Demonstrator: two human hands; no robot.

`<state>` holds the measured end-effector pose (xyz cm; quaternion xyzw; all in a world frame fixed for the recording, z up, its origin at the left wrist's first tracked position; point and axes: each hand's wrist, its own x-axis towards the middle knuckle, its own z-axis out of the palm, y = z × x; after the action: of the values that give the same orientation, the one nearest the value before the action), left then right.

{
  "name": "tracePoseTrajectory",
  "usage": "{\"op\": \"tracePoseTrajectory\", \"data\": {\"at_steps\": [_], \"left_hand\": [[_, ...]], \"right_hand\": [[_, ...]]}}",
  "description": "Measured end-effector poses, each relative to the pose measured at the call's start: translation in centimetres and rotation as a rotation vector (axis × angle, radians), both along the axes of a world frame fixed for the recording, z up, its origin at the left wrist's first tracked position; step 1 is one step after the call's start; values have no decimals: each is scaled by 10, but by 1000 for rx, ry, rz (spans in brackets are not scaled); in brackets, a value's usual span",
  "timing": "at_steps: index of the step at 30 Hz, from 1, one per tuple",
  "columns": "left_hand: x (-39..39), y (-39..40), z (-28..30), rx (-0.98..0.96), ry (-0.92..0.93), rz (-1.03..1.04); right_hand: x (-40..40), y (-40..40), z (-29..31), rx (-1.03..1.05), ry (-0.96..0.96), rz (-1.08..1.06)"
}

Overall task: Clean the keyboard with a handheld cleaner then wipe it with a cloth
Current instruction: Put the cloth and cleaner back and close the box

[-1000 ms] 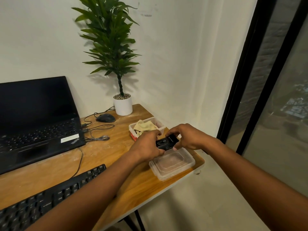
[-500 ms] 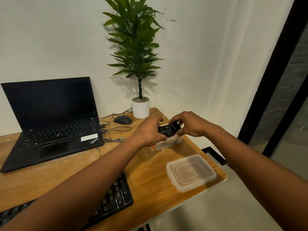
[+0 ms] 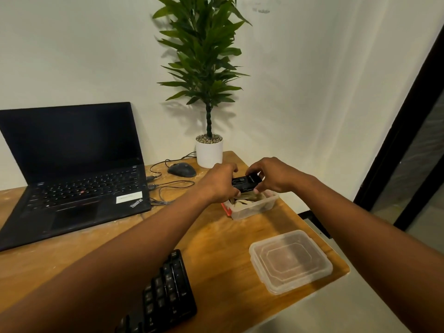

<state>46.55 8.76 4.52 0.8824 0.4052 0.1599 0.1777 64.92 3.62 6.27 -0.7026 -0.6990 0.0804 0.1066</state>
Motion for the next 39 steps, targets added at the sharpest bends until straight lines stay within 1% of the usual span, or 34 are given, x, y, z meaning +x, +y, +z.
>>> {"op": "tracePoseTrajectory", "data": {"at_steps": [4, 9, 20, 24, 27, 31, 39], "left_hand": [[10, 4, -9, 17, 106, -24], [20, 4, -15, 72, 216, -49], [30, 10, -24, 119, 338, -68], [27, 6, -21, 105, 331, -73], [19, -1, -20, 115, 270, -65], [7, -11, -8, 154, 201, -33], [-6, -49, 11, 158, 161, -48]], "right_hand": [[1, 6, -11, -54, -64, -4], [3, 10, -25, -74, -123, -2], [0, 25, -37, -123, -170, -2], [-2, 23, -33, -143, -178, -13], [-4, 14, -25, -131, -168, -35], [-6, -3, -7, -65, -99, -71], [-4, -49, 10, 28, -58, -80]]}}
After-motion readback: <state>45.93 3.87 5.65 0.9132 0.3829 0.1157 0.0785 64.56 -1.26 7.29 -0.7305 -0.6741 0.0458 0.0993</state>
